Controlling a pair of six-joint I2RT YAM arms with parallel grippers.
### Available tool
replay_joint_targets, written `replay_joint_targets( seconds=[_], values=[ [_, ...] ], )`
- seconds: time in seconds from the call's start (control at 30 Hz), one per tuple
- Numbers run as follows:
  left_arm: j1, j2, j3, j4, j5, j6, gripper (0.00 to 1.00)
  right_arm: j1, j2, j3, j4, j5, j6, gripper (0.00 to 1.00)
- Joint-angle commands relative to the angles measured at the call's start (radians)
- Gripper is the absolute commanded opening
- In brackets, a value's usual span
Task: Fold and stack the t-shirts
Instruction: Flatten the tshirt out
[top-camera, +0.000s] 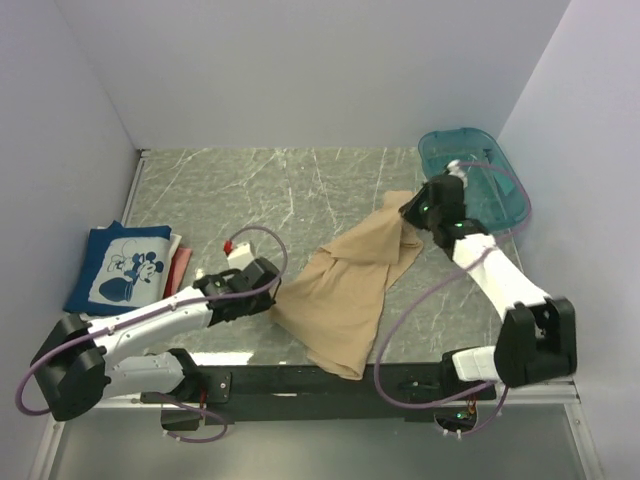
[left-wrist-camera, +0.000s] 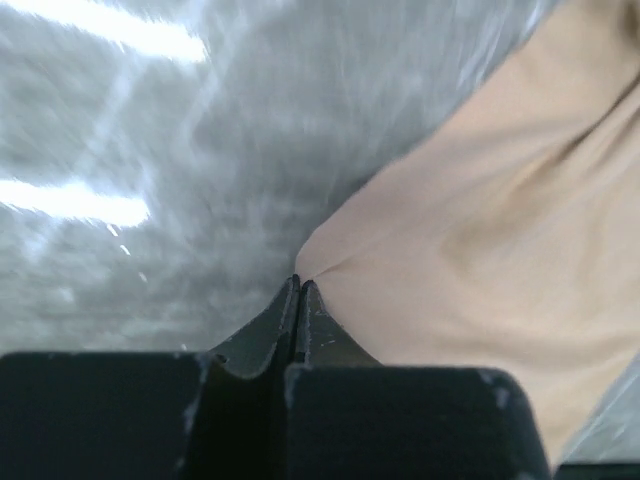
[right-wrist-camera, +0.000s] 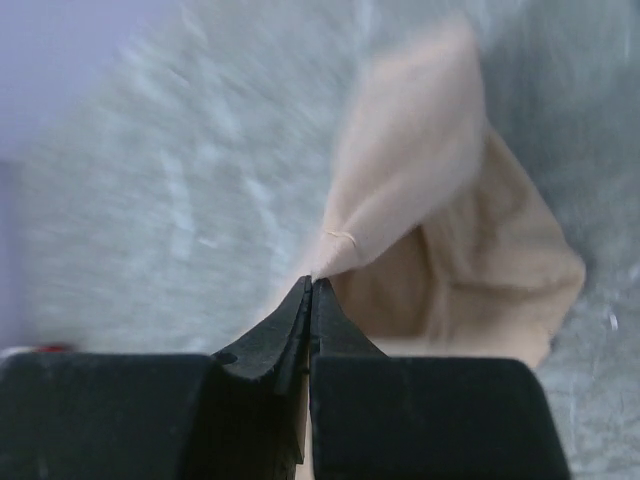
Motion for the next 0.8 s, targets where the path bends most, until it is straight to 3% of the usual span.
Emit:
replay_joint_targets(
  seconds=[0.0,0.17,0.37,0.77],
  values=[
    [0.089,-0.036,0.122,-0.072,-0.058,0.056,0.01,-0.056,-0.150,0.131,-0.065,-0.058,-0.001,0.00],
    [0.239,-0.066,0.302,-0.189,-0.107,0.142,0.01,-0.113,-0.288,0.290,-0.187,-0.113,-0.004,0.00],
    [0.344,-0.131,0.506,-0.310,-0.163,0.227,0.01,-0.153,-0.434,0.436,-0.310,-0.125,-0.015,0.00],
    [0.354,-0.215,0.946,-0.448,-0.297,0.326,0.01,-0.159,-0.633,0.698,-0.438,-0.056,0.004,0.00]
  ],
)
